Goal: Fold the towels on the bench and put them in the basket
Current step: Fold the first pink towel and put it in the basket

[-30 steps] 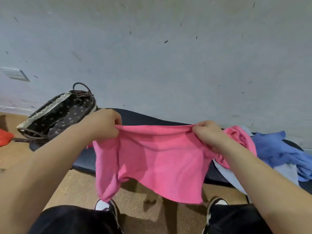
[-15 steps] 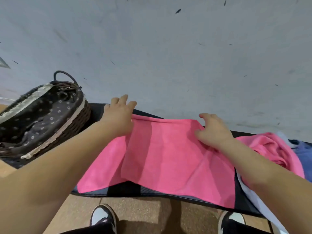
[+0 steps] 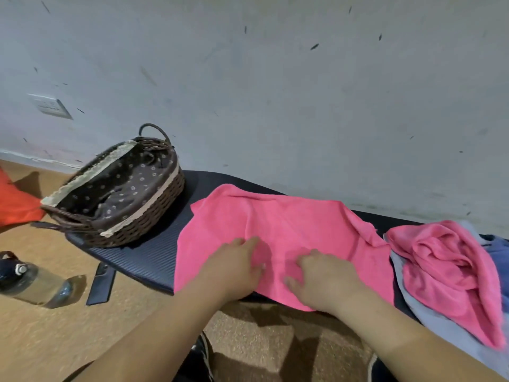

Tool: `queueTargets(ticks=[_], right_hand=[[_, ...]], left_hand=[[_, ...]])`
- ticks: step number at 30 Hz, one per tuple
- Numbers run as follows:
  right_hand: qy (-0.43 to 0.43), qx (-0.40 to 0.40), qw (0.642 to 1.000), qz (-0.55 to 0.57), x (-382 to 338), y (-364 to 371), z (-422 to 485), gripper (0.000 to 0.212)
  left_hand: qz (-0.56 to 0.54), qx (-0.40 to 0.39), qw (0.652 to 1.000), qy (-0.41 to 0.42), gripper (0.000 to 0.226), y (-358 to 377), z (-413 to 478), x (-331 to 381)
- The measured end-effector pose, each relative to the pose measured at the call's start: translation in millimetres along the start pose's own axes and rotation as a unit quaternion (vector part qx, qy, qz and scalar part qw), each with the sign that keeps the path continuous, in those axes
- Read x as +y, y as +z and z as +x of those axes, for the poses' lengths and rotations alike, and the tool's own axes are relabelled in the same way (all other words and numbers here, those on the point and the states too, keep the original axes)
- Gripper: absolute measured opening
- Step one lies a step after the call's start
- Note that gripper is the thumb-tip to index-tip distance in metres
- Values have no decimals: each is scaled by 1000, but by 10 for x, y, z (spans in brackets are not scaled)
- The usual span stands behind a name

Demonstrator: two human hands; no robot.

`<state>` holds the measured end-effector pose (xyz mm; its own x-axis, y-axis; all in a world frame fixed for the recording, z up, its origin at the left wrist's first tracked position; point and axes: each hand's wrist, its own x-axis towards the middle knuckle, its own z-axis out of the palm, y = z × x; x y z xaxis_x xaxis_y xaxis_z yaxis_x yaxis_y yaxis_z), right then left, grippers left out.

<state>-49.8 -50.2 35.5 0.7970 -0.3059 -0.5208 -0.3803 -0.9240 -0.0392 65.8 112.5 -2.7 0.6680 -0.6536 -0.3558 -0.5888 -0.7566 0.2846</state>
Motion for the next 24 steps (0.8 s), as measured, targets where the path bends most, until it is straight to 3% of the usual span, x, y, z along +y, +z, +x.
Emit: queueTargets(ticks=[2,5,8,10,15,17,19,24], right_hand=[[10,19,1000,-18,-46,-65,38,54],[-19,78,997,-6,-66,-6,247,54],[-75,126,988,51,-84,162,540,74],[-80,112,989,62,-100,263,736,80],[-96,122,986,52,-164,264,972,91],[-115,134,982,71,-198,222,1010,89],[-117,131,980,95,-237,213,1032,84],[-92,116,986,80,-268,199,1023,82]], left_hand=[[4,50,999,-11,53,-59,36,-76],[46,60,995,-63,43,-231,247,-299],[56,59,989,-127,52,-374,533,-564],[42,74,986,-142,58,-390,701,-698],[70,134,987,-53,45,-262,840,-743],[13,136,990,-30,33,-307,866,-694],[-56,161,984,-43,27,-411,927,-708],[-79,143,981,-102,22,-485,1055,-952]])
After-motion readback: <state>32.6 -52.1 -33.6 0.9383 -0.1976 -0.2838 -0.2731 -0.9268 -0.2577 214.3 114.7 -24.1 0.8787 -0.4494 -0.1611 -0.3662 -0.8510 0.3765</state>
